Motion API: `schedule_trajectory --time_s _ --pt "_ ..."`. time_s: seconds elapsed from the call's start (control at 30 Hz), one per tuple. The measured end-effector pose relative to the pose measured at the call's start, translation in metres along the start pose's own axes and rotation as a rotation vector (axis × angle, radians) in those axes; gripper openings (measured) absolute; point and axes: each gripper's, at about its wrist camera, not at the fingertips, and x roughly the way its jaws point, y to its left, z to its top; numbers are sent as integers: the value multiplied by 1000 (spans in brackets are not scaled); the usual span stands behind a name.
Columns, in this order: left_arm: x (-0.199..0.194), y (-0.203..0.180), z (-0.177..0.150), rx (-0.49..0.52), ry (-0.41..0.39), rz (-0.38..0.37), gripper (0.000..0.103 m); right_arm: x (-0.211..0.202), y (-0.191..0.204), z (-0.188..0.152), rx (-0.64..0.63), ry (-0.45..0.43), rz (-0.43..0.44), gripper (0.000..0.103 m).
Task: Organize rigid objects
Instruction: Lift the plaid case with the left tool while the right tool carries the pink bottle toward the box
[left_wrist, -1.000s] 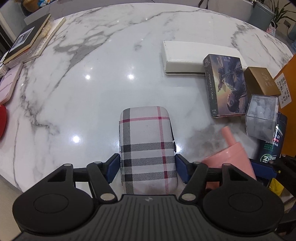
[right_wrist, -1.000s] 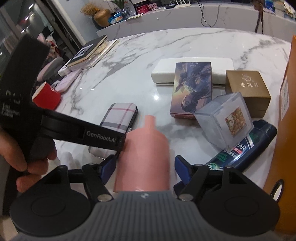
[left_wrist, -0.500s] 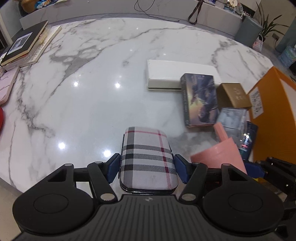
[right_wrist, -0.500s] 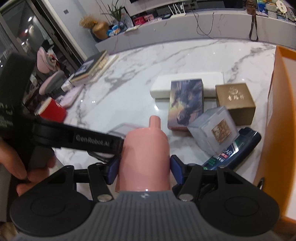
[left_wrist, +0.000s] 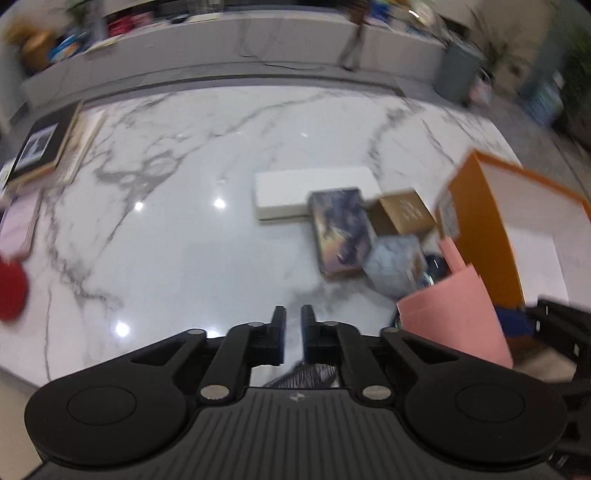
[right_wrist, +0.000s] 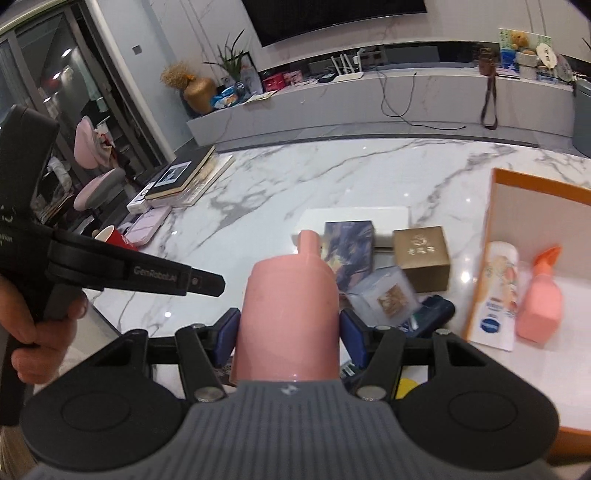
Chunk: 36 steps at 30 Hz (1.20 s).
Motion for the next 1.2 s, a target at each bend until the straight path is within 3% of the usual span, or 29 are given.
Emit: schedule_trajectory --time_s 0.2,0.43,0.53,0.73,1.07,1.2 --pt "5 -24 -21 315 23 -67 29 -8 -11 -19 38 30 43 58" --pt "28 -46 -44 730 117 -104 74 1 -20 -43 69 95 47 58" --pt "41 -48 -53 848 161 -90 82 13 -21 -52 77 136 52 59" --pt "72 -47 -63 923 247 -106 83 38 -16 -58 71 199 43 59" --pt "101 -37 -64 893 304 -190 89 59 -21 -58 68 250 30 60" --pt "99 -34 -64 860 320 -200 75 63 -23 -58 81 266 34 60"
